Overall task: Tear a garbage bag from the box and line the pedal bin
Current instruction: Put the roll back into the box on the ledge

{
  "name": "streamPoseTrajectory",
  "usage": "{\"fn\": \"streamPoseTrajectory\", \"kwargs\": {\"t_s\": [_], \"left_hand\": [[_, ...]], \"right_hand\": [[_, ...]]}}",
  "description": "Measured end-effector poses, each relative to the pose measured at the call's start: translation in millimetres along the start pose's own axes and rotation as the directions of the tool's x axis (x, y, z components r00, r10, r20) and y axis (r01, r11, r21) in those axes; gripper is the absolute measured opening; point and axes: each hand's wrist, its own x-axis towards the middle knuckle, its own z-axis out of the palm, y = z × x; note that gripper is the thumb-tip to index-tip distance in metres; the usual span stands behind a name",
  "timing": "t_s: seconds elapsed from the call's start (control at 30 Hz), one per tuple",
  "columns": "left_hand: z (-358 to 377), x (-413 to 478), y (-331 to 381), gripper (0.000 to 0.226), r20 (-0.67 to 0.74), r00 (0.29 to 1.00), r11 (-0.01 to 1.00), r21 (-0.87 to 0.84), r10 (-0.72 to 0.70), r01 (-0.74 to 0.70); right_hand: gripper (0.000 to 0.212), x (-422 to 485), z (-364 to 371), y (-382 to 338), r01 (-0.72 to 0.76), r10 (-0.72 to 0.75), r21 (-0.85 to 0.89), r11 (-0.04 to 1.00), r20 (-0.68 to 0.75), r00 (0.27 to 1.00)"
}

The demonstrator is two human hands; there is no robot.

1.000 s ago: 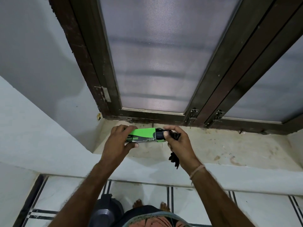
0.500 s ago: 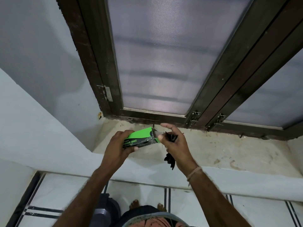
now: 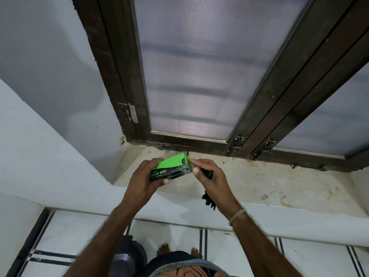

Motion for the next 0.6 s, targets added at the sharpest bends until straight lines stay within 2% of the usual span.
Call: {"fn": "streamPoseTrajectory", "kwargs": {"t_s": [0.1,0.23,0.37,0.6], "left_hand": [[-0.9,1.1,-3.1,0.06,0.002,1.0,1.0,0.011,-0.011,0.011],[-4.9,0.3,-5.4,0.064,0.012,1.0,0.999,0.042,-0.007,0.007],[-9.3,0.2,-4.0,0.061,0.031,1.0,0.998,0.067,-0.007,0.005],[-14.2,2.9,0.4,0.056,0.082,0.996,0.996,0.077,0.031,-0.038]], "right_hand": [[0.033,2.5,-1.0,3.6,-0.039,0.038,-0.008,0.999,-0.076,0.996],[0.039,4.3,-7.0,3.5,-0.242,0.26,0.141,0.96,-0.12,0.958],[0.03,4.9,-11.4,-2.3,-0.214,0.228,0.218,0.952,-0.044,0.973],[0.019,13.7,-7.4,-15.3,-0.193,0.176,0.164,0.967,0.109,0.978]]}}
